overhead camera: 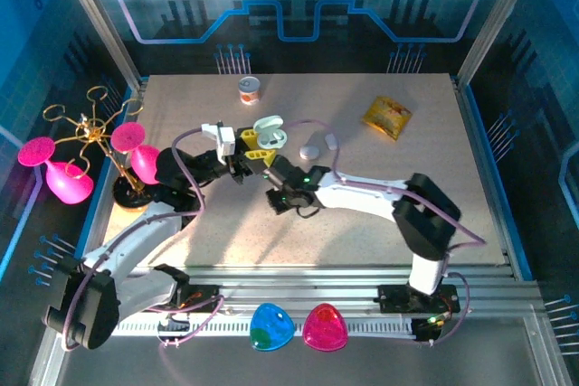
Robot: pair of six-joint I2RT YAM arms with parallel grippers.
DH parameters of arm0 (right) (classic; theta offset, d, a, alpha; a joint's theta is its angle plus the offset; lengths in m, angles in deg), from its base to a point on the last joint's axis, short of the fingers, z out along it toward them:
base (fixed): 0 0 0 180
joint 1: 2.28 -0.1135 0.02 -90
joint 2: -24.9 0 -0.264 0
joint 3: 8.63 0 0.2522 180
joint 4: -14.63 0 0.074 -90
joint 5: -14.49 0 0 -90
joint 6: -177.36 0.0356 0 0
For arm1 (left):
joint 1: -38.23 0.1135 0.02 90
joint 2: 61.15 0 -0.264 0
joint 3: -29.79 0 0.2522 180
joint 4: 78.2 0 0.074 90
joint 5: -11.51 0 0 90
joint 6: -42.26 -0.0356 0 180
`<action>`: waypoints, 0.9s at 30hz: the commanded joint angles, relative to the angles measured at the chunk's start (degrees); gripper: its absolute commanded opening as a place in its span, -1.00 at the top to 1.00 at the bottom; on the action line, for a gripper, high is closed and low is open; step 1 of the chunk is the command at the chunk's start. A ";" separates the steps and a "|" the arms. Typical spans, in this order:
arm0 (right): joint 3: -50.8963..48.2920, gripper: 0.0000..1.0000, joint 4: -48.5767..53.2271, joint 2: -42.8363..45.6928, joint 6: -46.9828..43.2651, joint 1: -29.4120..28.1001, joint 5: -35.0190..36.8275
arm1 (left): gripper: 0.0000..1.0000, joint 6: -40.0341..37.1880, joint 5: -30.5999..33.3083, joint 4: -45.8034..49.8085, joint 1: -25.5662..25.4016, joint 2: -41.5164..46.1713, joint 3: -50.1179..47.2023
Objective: Insert wireless bluetooth earbuds into charging case
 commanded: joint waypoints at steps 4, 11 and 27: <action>-11.51 0.74 -5.26 16.30 4.21 5.09 3.73 | 0.37 0.51 2.18 -4.85 0.09 -2.34 0.99; -14.70 0.75 -6.25 34.55 2.95 11.38 -2.87 | 0.37 -1.11 3.50 -4.42 -0.33 -4.40 -0.47; -3.01 0.75 -12.22 37.21 -4.10 8.07 -18.71 | 0.37 -5.44 6.50 -5.21 -3.07 -10.54 -2.69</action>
